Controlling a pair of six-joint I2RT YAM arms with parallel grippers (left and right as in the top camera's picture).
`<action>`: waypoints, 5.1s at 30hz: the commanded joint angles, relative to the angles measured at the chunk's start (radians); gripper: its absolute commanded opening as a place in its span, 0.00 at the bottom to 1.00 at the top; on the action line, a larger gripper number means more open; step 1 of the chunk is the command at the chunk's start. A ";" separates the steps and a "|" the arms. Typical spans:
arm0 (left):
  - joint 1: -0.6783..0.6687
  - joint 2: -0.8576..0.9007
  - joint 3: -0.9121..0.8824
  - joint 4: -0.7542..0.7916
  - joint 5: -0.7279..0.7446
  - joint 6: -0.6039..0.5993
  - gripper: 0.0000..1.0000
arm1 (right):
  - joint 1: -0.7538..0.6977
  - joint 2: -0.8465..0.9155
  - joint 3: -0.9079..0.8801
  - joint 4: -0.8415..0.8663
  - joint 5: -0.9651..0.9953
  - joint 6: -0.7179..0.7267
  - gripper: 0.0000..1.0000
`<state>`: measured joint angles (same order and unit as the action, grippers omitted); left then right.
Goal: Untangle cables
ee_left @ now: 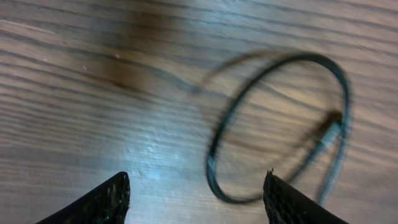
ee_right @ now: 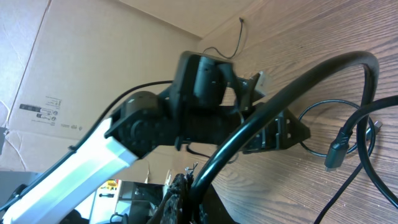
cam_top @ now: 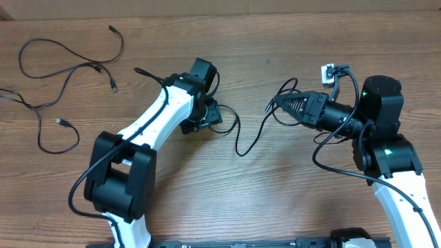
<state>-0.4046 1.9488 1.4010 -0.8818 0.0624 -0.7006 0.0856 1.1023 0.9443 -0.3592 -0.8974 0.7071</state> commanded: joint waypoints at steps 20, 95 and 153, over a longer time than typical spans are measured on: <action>0.105 0.089 0.100 -0.243 -0.273 0.039 0.68 | -0.003 -0.012 0.006 0.002 0.053 -0.008 0.04; 0.038 0.274 0.470 -0.497 -0.063 0.095 1.00 | -0.002 0.099 0.006 -0.169 0.267 -0.047 0.04; 0.192 -0.285 0.586 -0.725 -0.349 0.097 0.31 | -0.002 0.100 0.006 -0.152 0.338 -0.087 0.04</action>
<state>-0.2096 1.7107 1.9736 -1.6215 -0.4004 -0.6178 0.0856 1.2037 0.9440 -0.5388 -0.4160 0.6285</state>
